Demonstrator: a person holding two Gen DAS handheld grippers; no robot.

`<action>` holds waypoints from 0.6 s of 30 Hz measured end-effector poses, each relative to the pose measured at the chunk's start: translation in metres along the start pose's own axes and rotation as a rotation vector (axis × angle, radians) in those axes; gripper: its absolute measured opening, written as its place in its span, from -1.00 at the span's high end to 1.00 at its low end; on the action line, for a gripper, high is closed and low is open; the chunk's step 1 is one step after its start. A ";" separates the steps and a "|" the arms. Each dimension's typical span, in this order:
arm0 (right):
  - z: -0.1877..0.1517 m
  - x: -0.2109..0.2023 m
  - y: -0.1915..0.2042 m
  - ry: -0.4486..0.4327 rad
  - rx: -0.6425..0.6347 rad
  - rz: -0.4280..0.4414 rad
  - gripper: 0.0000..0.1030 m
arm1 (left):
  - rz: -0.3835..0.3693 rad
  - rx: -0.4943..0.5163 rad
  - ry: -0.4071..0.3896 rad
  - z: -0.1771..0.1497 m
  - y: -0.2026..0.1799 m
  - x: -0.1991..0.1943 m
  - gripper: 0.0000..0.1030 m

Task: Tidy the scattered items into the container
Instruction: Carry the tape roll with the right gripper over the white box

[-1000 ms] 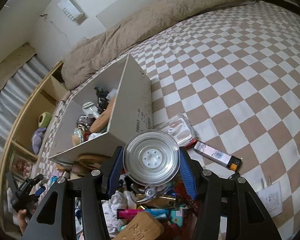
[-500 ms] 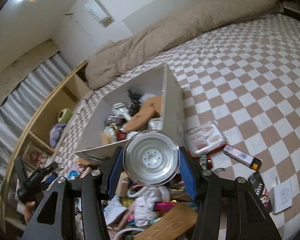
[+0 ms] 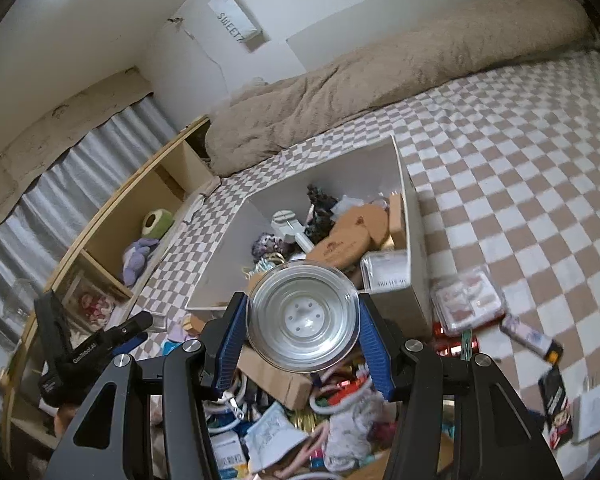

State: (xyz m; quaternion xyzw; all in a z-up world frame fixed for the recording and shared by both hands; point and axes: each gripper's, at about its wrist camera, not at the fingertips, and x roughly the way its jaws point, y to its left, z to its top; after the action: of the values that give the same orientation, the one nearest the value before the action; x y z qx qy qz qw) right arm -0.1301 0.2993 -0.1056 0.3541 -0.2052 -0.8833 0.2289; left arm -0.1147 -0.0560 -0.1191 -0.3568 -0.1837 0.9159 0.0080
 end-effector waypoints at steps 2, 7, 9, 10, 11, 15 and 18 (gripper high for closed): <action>0.009 0.002 0.005 -0.009 -0.019 -0.007 -0.06 | -0.003 0.019 -0.013 0.008 -0.011 0.000 -0.72; 0.031 0.007 0.013 -0.024 -0.066 -0.027 -0.06 | -0.037 0.053 -0.015 0.024 -0.037 0.005 -0.72; 0.039 0.010 0.014 -0.030 -0.078 -0.035 -0.06 | -0.044 0.067 -0.018 0.031 -0.046 0.008 -0.72; 0.043 0.013 0.014 -0.031 -0.078 -0.034 -0.06 | -0.045 0.073 -0.021 0.034 -0.049 0.009 -0.72; 0.045 0.015 0.014 -0.031 -0.076 -0.032 -0.06 | -0.047 0.077 -0.024 0.037 -0.053 0.011 -0.72; 0.044 0.030 0.009 -0.018 -0.053 -0.032 -0.06 | -0.063 0.098 -0.025 0.046 -0.064 0.023 -0.72; 0.040 0.046 0.003 0.010 -0.057 -0.083 -0.06 | -0.059 0.121 -0.017 0.044 -0.068 0.036 -0.72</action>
State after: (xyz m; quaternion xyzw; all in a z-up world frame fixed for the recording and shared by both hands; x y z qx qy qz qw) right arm -0.1878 0.2798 -0.1020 0.3601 -0.1637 -0.8956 0.2033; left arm -0.1782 -0.0016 -0.0891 -0.3422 -0.1385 0.9277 0.0550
